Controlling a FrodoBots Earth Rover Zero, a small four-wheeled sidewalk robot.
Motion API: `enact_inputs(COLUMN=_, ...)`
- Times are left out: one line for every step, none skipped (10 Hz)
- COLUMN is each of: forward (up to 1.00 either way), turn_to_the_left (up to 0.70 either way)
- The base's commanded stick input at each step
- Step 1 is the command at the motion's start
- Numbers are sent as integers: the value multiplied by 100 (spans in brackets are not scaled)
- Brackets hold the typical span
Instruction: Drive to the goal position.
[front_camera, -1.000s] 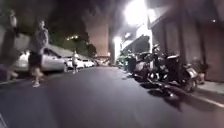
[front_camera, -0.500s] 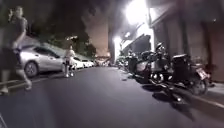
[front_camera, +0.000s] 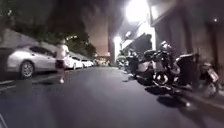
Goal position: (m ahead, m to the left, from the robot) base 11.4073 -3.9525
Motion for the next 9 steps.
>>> enact_inputs(forward=45, turn_to_the_left=0)
enact_inputs(forward=45, turn_to_the_left=0)
enact_inputs(forward=45, turn_to_the_left=0)
enact_inputs(forward=45, turn_to_the_left=0)
enact_inputs(forward=45, turn_to_the_left=0)
enact_inputs(forward=45, turn_to_the_left=0)
enact_inputs(forward=45, turn_to_the_left=0)
enact_inputs(forward=45, turn_to_the_left=0)
enact_inputs(forward=45, turn_to_the_left=0)
